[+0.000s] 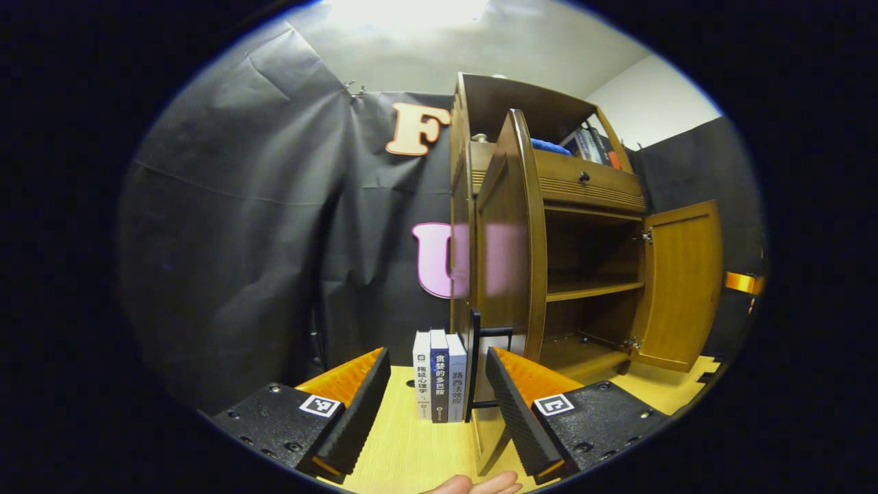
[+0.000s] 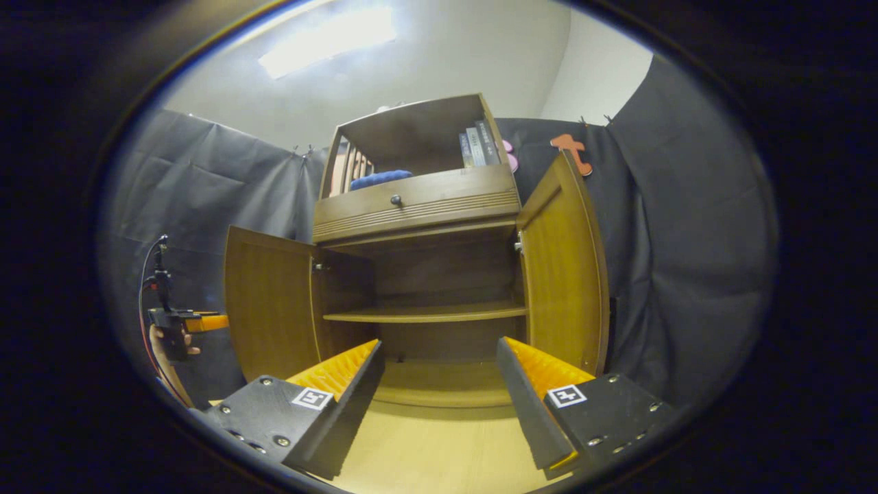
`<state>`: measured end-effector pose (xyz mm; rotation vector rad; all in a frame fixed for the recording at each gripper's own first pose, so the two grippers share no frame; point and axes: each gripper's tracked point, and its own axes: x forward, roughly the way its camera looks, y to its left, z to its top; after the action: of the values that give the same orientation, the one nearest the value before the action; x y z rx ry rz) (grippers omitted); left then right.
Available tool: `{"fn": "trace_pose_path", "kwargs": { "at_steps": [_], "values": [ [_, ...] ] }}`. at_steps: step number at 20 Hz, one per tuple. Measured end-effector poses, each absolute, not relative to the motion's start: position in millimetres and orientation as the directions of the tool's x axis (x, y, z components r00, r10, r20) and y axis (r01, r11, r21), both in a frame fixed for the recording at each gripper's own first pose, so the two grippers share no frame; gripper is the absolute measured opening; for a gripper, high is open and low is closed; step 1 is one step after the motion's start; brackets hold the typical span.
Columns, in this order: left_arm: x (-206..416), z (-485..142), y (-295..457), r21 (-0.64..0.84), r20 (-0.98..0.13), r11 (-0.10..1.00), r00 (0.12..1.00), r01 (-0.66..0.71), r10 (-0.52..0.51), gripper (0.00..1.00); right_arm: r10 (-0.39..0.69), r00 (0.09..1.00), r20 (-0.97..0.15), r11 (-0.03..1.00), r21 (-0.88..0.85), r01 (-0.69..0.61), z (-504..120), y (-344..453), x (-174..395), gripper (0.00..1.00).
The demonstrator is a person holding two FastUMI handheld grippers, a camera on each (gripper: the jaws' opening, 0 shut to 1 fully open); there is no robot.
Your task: Open the right door of the double-door shoe cabinet with the right hand, and open the left door with the left hand.
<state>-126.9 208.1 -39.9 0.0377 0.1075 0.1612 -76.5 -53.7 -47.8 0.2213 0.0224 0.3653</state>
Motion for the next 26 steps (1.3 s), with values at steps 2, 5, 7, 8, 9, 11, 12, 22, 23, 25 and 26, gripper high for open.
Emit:
{"fn": "trace_pose_path", "kwargs": {
  "at_steps": [2, 5, 7, 8, 9, 11, 12, 22, 23, 25, 26],
  "values": [
    [-133.0, -27.3, 210.3, 0.034, -0.070, 0.975, 0.972, -0.220, 0.222, 0.87, 0.344, 0.939, 0.018, 0.915, 0.217, -0.339, -44.3, -61.2, -78.2, 0.99],
    [-134.1, -1.2, 204.9, 0.033, -0.034, 0.957, 0.957, -0.287, 0.288, 0.90, 0.349, 0.937, 0.017, 0.909, 0.235, -0.343, -32.4, -67.2, -89.5, 0.99],
    [-135.7, 16.4, 189.9, 0.023, -0.012, 0.958, 0.958, -0.286, 0.287, 0.90, 0.330, 0.943, 0.037, 0.917, 0.225, -0.329, -17.2, -76.1, -94.9, 1.00],
    [-135.6, 23.4, 176.5, 0.013, -0.006, 0.964, 0.964, -0.265, 0.265, 0.90, 0.324, 0.945, 0.043, 0.920, 0.219, -0.326, -10.6, -78.4, -97.4, 1.00],
    [-135.5, 28.0, 164.1, 0.005, -0.001, 0.969, 0.969, -0.245, 0.245, 0.90, 0.322, 0.945, 0.049, 0.921, 0.214, -0.325, -7.3, -78.7, -100.1, 1.00],
    [-132.8, 32.5, 143.0, -0.003, -0.008, 0.978, 0.978, -0.211, 0.211, 0.90, 0.314, 0.948, 0.049, 0.923, 0.216, -0.317, 1.7, -79.8, -103.0, 1.00],
    [-130.3, 34.2, 132.4, -0.009, -0.011, 0.981, 0.981, -0.196, 0.196, 0.94, 0.315, 0.948, 0.038, 0.923, 0.222, -0.315, 4.2, -79.7, -104.1, 1.00],
    [-100.1, 74.7, 31.8, -0.053, 0.105, 0.993, 0.988, -0.107, 0.112, 0.94, 0.259, 0.966, 0.022, 0.951, 0.169, -0.259, 26.8, -77.8, -86.4, 1.00],
    [-96.9, 75.4, 23.7, -0.054, 0.109, 0.993, 0.988, -0.106, 0.111, 0.90, 0.258, 0.966, 0.029, 0.953, 0.159, -0.259, 28.3, -75.6, -84.2, 1.00],
    [-87.1, 67.0, 6.8, -0.059, 0.104, 0.994, 0.990, -0.088, 0.094, 0.98, 0.260, 0.964, 0.051, 0.953, 0.150, -0.265, 33.2, -69.9, -78.4, 1.00],
    [-82.2, 62.3, -1.9, -0.062, 0.101, 0.995, 0.991, -0.081, 0.087, 0.94, 0.253, 0.966, 0.048, 0.956, 0.142, -0.257, 31.9, -68.5, -73.5, 1.00]
  ]
}}
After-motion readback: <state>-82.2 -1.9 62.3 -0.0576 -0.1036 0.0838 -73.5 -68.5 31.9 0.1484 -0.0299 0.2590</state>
